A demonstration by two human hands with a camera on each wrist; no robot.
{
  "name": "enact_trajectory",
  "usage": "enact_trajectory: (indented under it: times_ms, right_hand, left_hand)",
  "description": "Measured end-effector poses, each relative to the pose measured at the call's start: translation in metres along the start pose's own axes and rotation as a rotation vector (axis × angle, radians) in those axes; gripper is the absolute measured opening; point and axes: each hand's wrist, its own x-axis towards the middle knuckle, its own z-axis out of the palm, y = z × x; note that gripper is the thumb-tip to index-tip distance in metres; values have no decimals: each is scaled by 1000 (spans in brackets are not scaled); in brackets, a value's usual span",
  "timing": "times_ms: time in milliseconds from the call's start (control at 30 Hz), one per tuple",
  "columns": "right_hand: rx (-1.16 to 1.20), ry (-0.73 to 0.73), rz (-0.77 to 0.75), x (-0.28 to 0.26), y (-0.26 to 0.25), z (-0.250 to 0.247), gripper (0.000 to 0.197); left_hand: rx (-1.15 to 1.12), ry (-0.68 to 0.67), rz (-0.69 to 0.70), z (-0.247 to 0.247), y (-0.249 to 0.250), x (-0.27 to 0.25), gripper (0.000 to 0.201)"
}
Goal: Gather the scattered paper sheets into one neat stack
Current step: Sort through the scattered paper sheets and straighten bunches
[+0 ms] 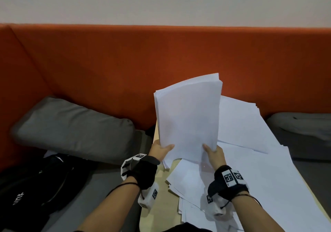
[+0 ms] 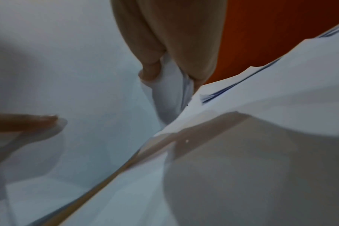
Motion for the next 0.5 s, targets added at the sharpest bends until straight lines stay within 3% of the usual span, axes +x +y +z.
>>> enact_trajectory:
  times_ms: [133,367,500]
  right_hand:
    - [83,12,-54,3,-16,-7,37]
    - [195,19,-182,-1,-51,-11,31]
    - [328,30,-248,-8,-70,-13,22]
  left_hand:
    - [-38,-37,83,-3,4,-1,39]
    - [-198,91,187,-2,20,7,33]
    - [-238,69,257,-5,41,6,23]
